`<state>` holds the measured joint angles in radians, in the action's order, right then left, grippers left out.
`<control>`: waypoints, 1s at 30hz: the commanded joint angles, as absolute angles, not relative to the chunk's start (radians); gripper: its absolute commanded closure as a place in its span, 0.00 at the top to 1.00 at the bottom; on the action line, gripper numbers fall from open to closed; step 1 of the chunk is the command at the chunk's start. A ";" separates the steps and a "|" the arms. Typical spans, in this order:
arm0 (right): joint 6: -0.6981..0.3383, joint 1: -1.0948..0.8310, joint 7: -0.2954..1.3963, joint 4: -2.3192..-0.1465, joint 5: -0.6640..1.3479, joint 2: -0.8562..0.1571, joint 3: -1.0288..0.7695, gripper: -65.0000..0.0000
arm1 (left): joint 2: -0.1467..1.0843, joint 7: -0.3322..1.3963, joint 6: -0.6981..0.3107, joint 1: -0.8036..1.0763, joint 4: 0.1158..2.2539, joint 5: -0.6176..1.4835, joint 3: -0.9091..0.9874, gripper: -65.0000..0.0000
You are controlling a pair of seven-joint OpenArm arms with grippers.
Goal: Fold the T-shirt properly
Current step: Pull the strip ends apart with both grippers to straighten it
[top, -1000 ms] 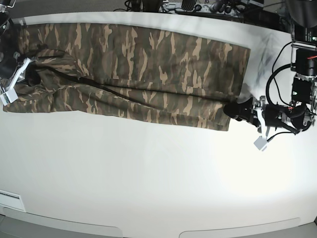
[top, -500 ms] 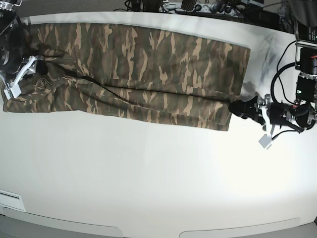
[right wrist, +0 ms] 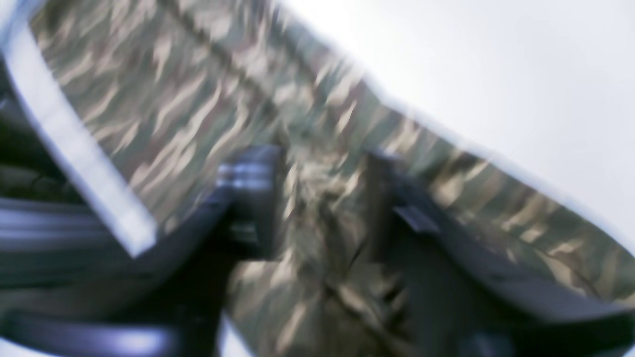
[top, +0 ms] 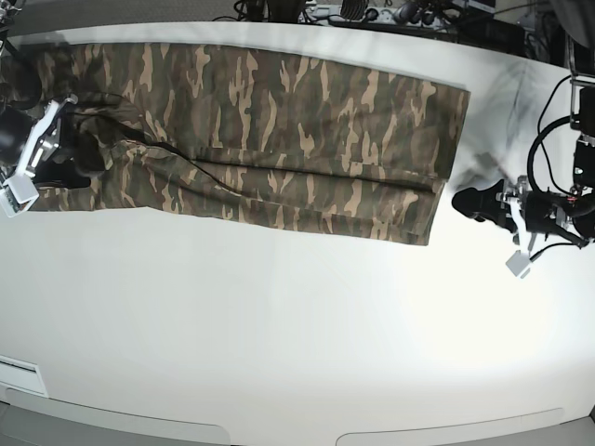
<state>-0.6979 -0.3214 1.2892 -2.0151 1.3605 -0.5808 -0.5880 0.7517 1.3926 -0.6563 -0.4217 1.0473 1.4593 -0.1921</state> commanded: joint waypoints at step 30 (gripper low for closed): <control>-0.318 -0.102 0.764 -1.384 0.464 -0.391 -0.595 0.00 | 0.815 1.396 -0.659 -0.447 1.060 1.484 -0.181 0.00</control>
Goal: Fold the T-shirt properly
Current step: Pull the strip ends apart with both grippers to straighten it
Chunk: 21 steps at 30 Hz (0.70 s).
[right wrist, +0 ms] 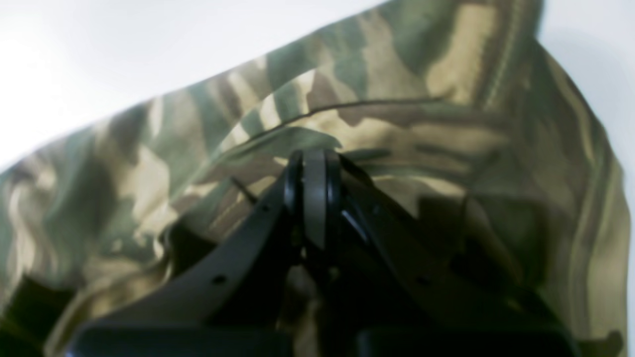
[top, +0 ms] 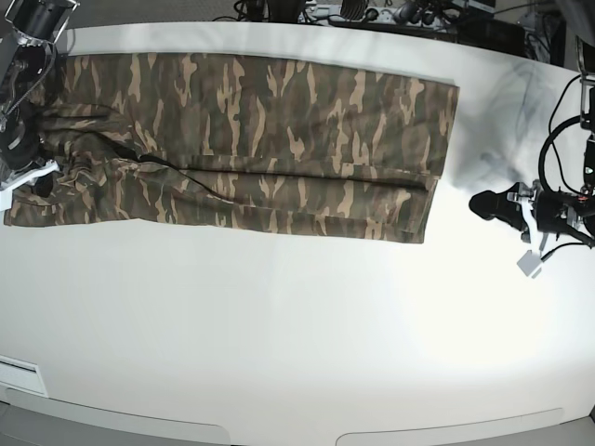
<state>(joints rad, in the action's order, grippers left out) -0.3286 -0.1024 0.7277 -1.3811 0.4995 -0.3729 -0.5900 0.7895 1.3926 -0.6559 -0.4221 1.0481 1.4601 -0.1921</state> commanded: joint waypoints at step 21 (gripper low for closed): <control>-0.265 0.117 0.882 -1.534 0.468 -0.405 -0.596 0.00 | 0.772 1.396 -0.621 -0.446 1.060 1.484 -0.181 0.00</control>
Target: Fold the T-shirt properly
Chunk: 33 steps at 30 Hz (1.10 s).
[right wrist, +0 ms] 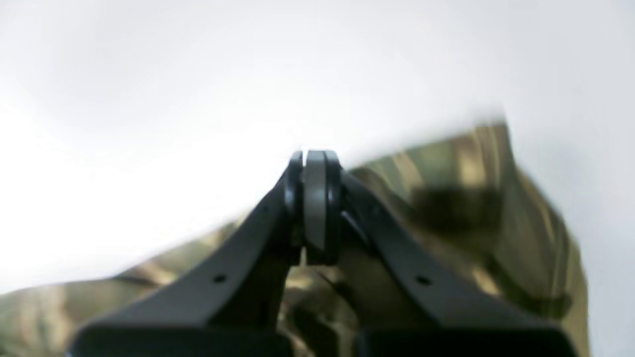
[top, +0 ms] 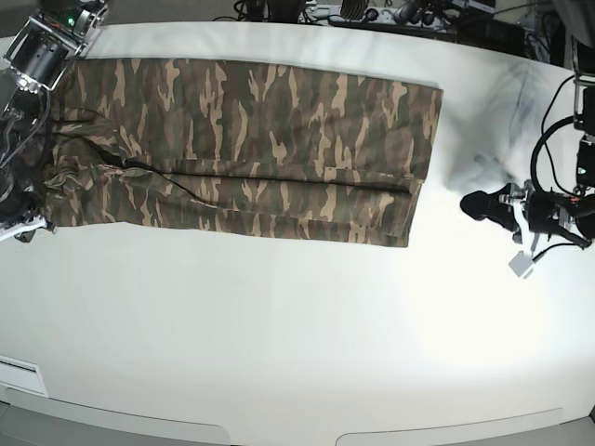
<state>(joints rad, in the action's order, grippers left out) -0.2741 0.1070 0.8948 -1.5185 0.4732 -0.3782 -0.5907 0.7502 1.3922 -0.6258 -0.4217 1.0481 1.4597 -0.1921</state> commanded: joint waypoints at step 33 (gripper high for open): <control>-0.385 0.091 1.033 -1.577 0.579 -0.699 -0.596 0.03 | 0.585 1.396 -0.556 -0.273 1.060 1.440 0.051 0.24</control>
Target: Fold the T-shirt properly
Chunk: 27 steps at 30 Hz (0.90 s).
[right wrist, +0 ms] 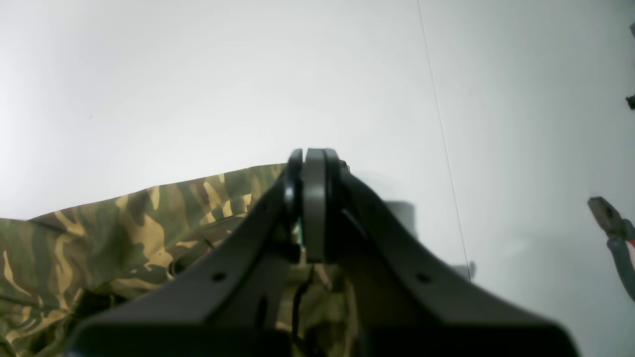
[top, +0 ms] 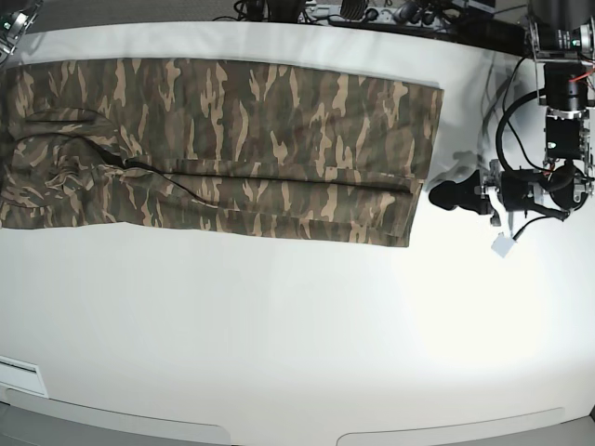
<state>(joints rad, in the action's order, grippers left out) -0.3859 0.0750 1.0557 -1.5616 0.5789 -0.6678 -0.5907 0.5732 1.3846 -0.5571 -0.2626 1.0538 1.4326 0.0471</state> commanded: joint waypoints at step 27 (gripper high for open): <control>-0.385 0.092 1.022 -1.577 0.576 -0.699 -0.596 0.03 | 0.468 1.396 -0.553 -0.183 1.060 1.394 0.051 0.69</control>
<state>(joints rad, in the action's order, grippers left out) -0.3859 0.0750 1.0443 -1.5616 0.5732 -0.6678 -0.5907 0.4797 1.3491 -0.5835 -0.1974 1.0672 1.4326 0.0605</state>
